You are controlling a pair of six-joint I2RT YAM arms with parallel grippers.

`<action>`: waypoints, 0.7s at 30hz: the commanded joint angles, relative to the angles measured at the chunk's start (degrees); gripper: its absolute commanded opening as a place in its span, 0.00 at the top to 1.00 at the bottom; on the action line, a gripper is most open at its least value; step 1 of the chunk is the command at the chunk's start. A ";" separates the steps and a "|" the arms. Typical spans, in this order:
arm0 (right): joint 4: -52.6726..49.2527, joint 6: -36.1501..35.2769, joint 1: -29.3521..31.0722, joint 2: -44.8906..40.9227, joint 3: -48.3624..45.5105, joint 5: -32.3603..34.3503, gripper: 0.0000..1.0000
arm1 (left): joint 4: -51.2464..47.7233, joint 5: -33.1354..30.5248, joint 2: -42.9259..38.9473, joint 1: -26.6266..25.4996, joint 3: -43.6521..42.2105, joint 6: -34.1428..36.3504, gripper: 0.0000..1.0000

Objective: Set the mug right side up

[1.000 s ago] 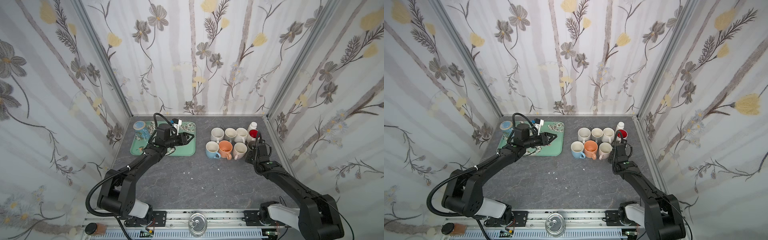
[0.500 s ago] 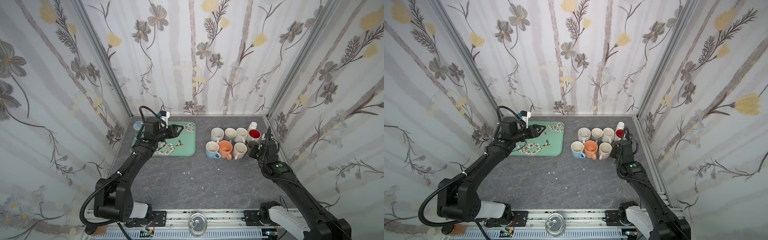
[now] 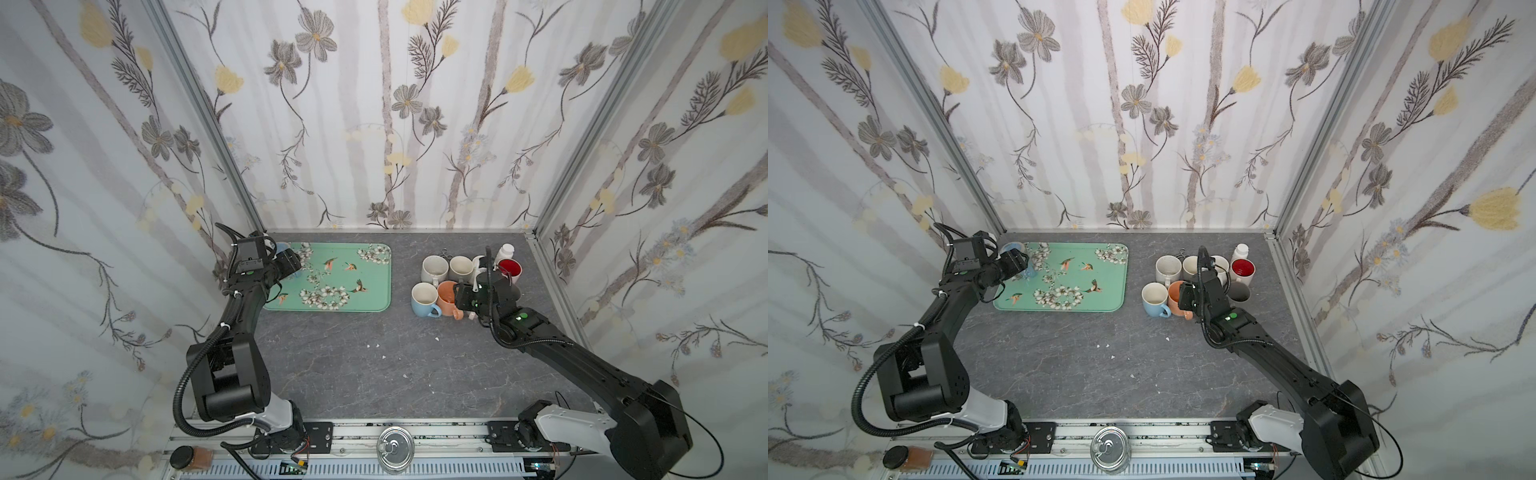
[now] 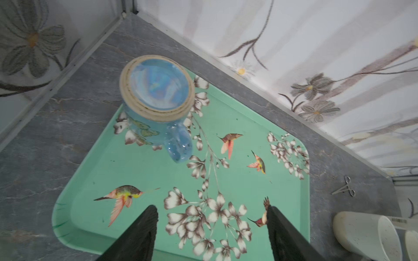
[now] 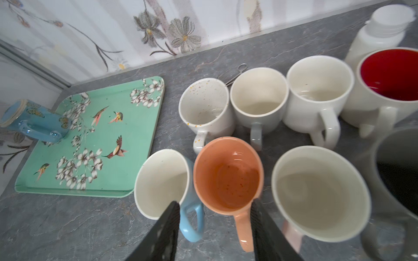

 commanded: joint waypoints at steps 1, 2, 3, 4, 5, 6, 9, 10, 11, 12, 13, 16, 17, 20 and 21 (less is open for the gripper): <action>3.30 1.78 3.19 4.47 2.97 -0.60 0.49 | -0.53 -4.41 3.37 -0.21 2.40 -3.13 0.29; 3.58 1.81 4.27 6.03 3.95 -0.74 0.49 | -1.09 -7.02 4.35 -0.82 3.30 -3.11 0.30; 3.88 1.79 5.15 7.48 4.87 -0.83 0.49 | -1.49 -10.10 5.10 -1.52 4.07 -2.67 0.30; 4.18 1.84 5.99 8.58 5.52 -0.83 0.49 | -1.78 -12.44 5.71 -2.16 4.59 -2.61 0.31; 4.54 1.79 6.85 9.78 6.38 -0.97 0.49 | -2.08 -14.56 6.35 -2.59 5.22 -2.82 0.33; 4.90 1.79 7.44 10.76 6.97 -1.13 0.49 | -2.40 -15.97 7.26 -2.75 5.90 -3.09 0.35; 5.60 1.72 8.62 13.48 8.69 -1.69 0.49 | -3.73 -19.62 10.37 -3.30 9.04 -3.31 0.37; 5.52 1.67 8.92 14.20 9.14 -1.96 0.48 | -4.01 -20.35 11.33 -3.38 9.89 -3.38 0.37; 5.50 1.58 9.06 14.92 9.53 -2.20 0.48 | -4.33 -20.89 12.56 -3.52 10.69 -3.46 0.38; 5.54 1.52 9.11 15.53 9.82 -2.32 0.48 | -4.58 -21.11 13.65 -3.61 11.43 -3.49 0.39; 5.60 1.39 9.15 15.91 9.90 -2.51 0.48 | -4.89 -21.04 14.75 -3.70 12.18 -3.61 0.40; 5.54 1.24 9.18 16.71 9.91 -2.58 0.48 | -6.21 -20.78 18.18 -4.37 14.95 -3.95 0.42; 5.45 1.04 9.19 16.77 9.91 -2.48 0.48 | -6.64 -20.82 19.31 -4.64 15.87 -4.05 0.43; 5.14 0.50 9.18 16.60 9.94 -2.00 0.48 | -7.70 -20.24 22.22 -5.12 18.26 -4.80 0.45; 5.01 0.22 9.12 16.50 9.91 -1.84 0.48 | -8.06 -20.19 23.06 -5.26 19.02 -4.97 0.46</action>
